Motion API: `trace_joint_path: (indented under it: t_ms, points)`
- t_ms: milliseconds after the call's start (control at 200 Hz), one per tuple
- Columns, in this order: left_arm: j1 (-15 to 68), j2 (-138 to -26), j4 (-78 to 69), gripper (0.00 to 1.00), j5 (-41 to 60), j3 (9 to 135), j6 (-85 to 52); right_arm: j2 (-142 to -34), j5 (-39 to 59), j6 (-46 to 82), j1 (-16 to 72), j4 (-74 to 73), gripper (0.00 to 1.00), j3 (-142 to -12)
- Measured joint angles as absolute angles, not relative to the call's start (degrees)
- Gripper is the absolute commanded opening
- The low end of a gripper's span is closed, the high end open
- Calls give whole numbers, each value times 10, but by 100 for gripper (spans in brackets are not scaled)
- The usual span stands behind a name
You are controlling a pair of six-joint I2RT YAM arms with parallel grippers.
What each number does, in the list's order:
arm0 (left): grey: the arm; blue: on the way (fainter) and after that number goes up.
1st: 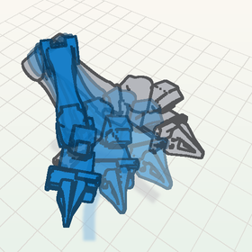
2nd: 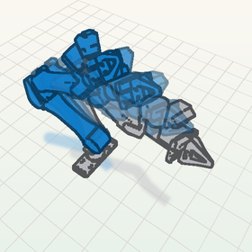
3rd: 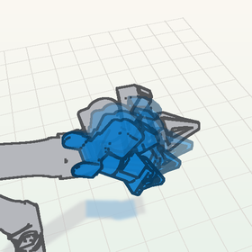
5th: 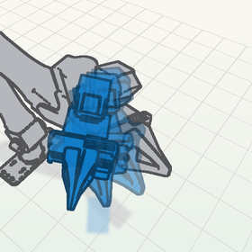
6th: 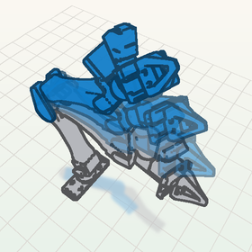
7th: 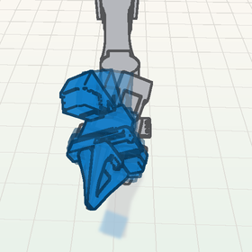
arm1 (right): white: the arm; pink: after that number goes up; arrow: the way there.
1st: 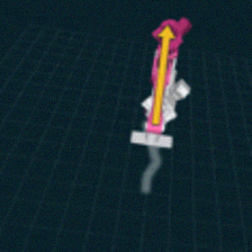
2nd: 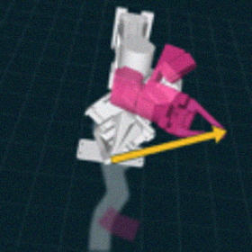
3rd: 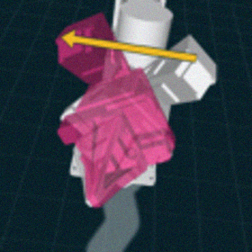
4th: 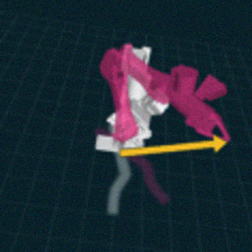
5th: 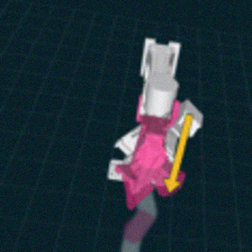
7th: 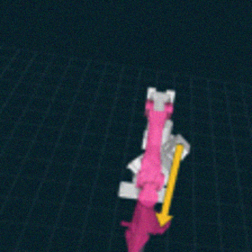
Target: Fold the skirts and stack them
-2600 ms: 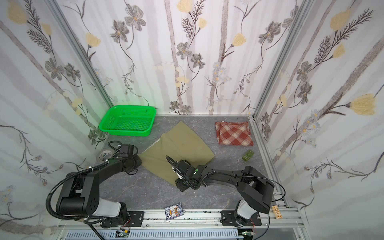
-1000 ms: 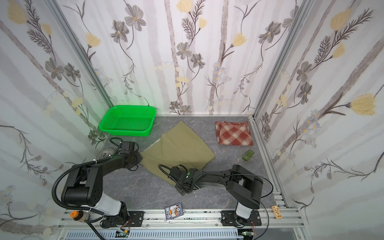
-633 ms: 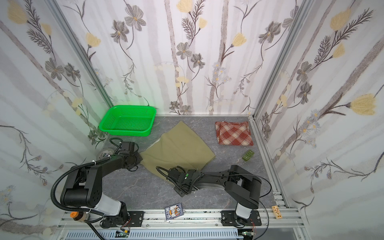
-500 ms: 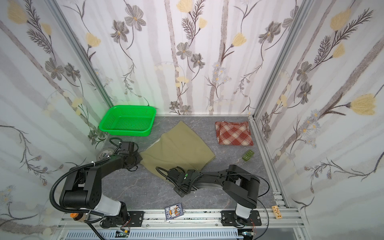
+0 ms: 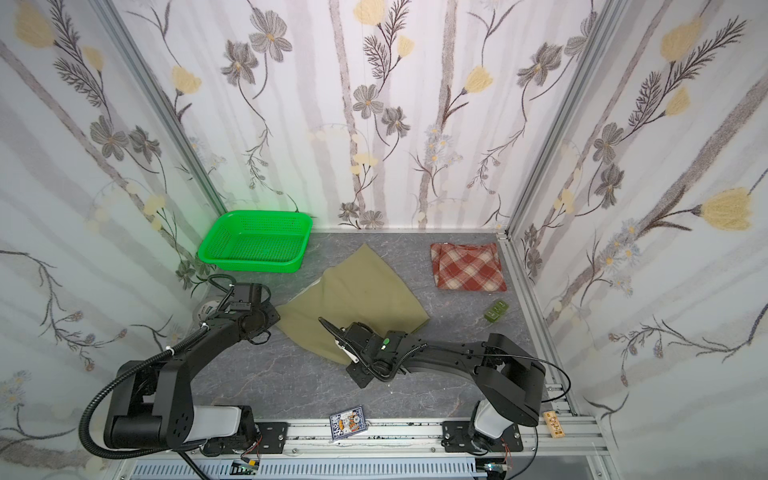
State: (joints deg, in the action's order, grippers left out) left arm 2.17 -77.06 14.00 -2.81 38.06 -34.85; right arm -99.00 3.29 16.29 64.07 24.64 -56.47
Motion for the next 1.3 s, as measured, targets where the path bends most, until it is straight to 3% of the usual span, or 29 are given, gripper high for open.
trace_joint_path:
  t_ms: [335,1054,1219,1299]
  points:
    - [21,-761,156,42,-32,345,-363,-947,102,169,588,225,0,-555]
    - [21,-846,69,43,-25,366,-372,-937,121,180,583,223,0,-548]
    - [21,-875,48,38,-29,381,-361,-936,121,185,583,223,0,-548]
    - [21,-890,32,30,-32,387,-357,-934,121,185,583,223,0,-548]
